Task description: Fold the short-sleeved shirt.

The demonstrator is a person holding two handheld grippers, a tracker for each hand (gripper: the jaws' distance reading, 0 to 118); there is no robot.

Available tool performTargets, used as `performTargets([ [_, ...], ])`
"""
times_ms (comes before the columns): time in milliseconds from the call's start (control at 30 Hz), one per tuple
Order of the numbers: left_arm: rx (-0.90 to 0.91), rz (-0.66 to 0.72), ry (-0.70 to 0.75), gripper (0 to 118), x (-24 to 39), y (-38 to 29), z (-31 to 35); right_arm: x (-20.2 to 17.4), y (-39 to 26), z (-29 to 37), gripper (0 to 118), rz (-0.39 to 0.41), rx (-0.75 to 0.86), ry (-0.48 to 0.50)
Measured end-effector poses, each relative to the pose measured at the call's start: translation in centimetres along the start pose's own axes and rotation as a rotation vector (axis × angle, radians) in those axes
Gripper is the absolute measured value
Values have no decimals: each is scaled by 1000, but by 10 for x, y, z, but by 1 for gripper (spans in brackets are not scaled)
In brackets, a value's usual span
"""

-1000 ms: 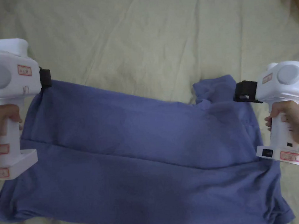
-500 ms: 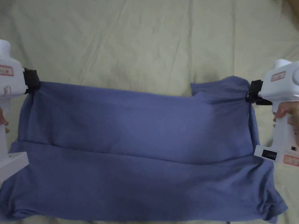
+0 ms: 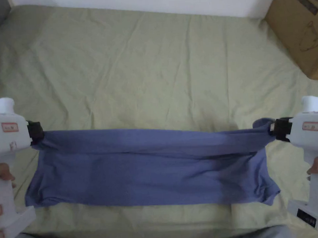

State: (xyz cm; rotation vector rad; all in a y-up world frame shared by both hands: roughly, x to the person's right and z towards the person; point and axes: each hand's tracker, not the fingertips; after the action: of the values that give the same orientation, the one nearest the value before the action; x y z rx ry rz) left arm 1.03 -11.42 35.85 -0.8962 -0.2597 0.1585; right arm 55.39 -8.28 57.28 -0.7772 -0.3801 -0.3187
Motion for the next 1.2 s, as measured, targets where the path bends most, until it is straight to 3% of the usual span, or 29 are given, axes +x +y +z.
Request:
performTargets([
  [100,-61,8,57,7,-5,-32,0,6,-39,1,1,-41,-44,-18],
  [133,-72,10,73,17,-6,-41,0,7,-50,2,2,-47,-60,-25],
  [167,-91,6,107,36,-10,-50,0,10,-60,1,10,-47,-99,-30],
  [200,-108,9,116,66,-15,-58,0,13,-67,-1,32,-45,-117,-39],
  [233,-123,20,118,87,-19,-63,0,16,-73,0,53,-44,-120,-43],
  [267,-135,31,124,97,-23,-67,3,19,-77,3,73,-40,-127,-51],
  [300,-114,50,148,97,-28,-70,8,21,-78,8,92,-35,-127,-63],
  [367,-69,86,183,97,-35,-62,20,25,-70,20,100,-4,-82,-93],
  [467,73,73,190,97,-28,-39,46,16,-42,46,103,59,43,-85],
  [767,537,-208,129,96,62,-11,108,-54,-5,105,108,145,483,-29],
  [833,594,-237,111,90,78,-14,112,-65,-8,107,106,149,537,-12],
  [867,618,-249,105,80,86,-16,114,-67,-10,102,102,142,552,-5],
  [933,642,-275,85,39,96,-21,112,-74,-15,100,84,130,566,7],
  [967,634,-283,79,18,101,-23,110,-77,-18,99,64,118,574,18],
  [1000,628,-293,63,2,103,-24,108,-79,-20,99,33,109,579,35],
  [1033,606,-309,27,2,103,-24,102,-81,-22,98,33,97,575,61],
  [1067,600,-307,33,0,105,-27,99,-83,-24,97,24,87,572,58],
  [1100,607,-306,35,0,107,-30,97,-86,-26,96,2,83,579,51],
  [1200,581,-317,7,0,108,-33,93,-87,-26,97,0,99,573,72],
])
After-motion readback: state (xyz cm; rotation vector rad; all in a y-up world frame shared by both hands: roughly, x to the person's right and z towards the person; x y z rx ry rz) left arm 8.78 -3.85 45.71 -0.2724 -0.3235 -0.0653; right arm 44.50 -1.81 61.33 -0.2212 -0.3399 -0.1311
